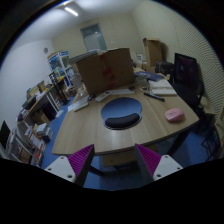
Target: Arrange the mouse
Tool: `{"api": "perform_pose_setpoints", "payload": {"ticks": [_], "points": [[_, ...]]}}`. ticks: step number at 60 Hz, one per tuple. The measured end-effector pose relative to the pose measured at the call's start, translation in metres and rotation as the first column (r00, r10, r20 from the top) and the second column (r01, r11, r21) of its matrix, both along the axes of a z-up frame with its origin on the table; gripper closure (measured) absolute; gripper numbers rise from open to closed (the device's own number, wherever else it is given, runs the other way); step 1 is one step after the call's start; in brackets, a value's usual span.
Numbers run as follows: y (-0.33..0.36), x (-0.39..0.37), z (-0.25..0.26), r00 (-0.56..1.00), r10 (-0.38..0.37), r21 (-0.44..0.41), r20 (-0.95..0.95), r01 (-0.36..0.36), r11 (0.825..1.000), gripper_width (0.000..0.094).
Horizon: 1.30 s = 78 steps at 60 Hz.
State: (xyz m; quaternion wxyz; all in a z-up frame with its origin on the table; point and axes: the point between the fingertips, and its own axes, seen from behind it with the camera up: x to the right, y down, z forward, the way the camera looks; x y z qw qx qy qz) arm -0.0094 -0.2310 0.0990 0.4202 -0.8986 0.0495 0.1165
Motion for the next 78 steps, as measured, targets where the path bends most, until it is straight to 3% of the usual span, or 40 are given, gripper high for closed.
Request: {"api": "perform_pose_setpoints", "payload": {"ticks": [17, 28, 39, 45, 54, 60, 78], "points": [[-0.011, 0.050, -0.014, 0.997, -0.070, -0.017, 0.029, 0.070, 0.997, 0.0114], [-0.007, 0.134, -0.032, 0.992, -0.085, -0.044, 0.093, 0.090, 0.995, 0.0116], [0.041, 0.227, -0.057, 0.983, -0.090, -0.022, 0.160, 0.095, 0.995, 0.0111], [0.075, 0.266, -0.077, 0.977, -0.062, -0.010, 0.203, 0.065, 0.998, 0.0114], [0.109, 0.293, -0.118, 0.960, 0.058, -0.039, 0.274, -0.049, 0.998, 0.0096], [0.131, 0.290, -0.116, 0.964, 0.112, -0.003, 0.241, -0.115, 0.993, 0.0102], [0.202, 0.288, -0.115, 0.965, 0.119, 0.079, 0.233, -0.141, 0.987, 0.0110]]}}
